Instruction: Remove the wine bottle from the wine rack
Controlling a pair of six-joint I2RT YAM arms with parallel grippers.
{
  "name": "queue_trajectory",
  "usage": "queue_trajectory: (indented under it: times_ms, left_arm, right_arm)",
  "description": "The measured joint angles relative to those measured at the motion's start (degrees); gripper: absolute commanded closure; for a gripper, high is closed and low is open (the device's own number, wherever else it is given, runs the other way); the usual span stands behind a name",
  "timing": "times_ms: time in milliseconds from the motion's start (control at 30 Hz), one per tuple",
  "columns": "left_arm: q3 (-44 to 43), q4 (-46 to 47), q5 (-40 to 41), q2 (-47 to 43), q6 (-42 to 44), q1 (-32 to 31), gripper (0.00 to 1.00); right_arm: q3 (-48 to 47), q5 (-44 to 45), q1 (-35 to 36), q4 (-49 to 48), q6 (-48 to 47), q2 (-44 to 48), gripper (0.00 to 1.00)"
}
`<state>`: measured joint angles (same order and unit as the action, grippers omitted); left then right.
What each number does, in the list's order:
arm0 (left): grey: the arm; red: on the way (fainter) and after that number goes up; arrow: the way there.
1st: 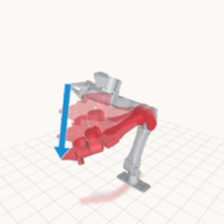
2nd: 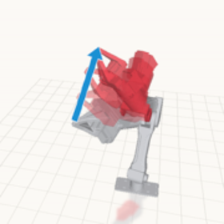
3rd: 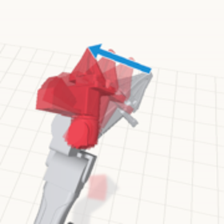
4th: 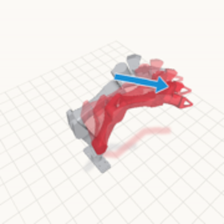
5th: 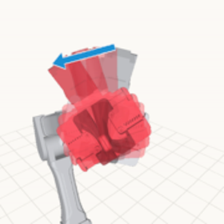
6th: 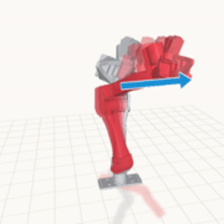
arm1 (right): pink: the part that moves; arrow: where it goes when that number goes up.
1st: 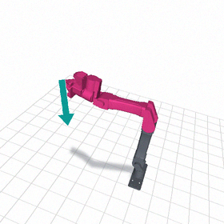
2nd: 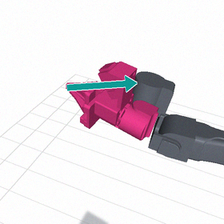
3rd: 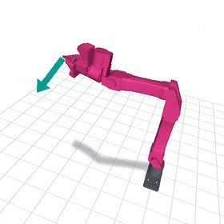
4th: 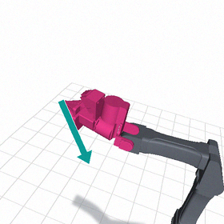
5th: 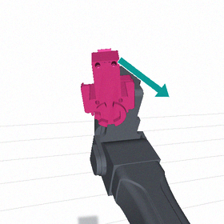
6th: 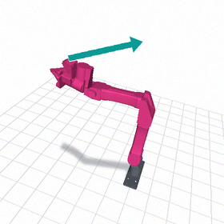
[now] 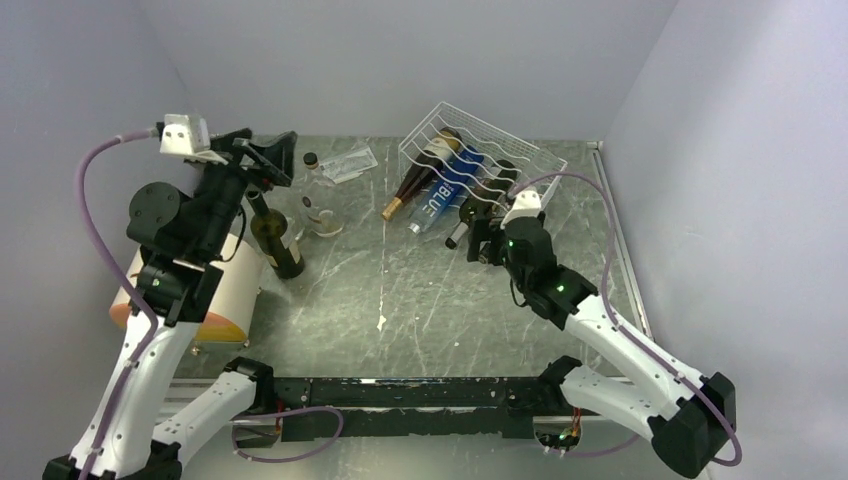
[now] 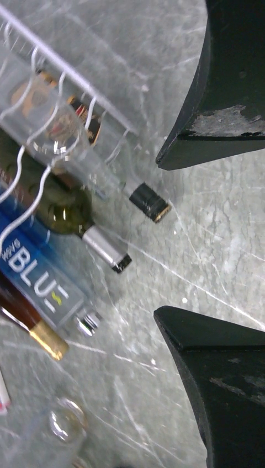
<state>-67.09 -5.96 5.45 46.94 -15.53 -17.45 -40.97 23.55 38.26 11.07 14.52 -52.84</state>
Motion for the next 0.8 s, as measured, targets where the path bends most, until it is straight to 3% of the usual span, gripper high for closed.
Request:
queue_trajectory:
  times_ms: [200,400,567,800]
  left_arm:
    - [-0.09,7.54,-15.54,6.58,-2.64,0.0,0.14]
    - [5.7,10.91,-27.93,9.01,-2.36,0.0,0.17]
    - [6.84,10.21,-30.82,10.08,0.59,-0.02,0.18]
    - [8.37,10.88,-31.17,9.7,1.68,-0.09,0.23]
  right_arm:
    - [-7.82,-3.72,-9.55,7.72,6.03,-6.12,0.0]
    - [-13.49,-7.13,-15.91,11.23,15.1,-13.09,0.0]
    - [-18.69,-8.7,-18.47,12.46,21.88,-21.99,0.02]
    - [-18.32,-9.66,-18.71,10.19,30.82,-28.02,0.1]
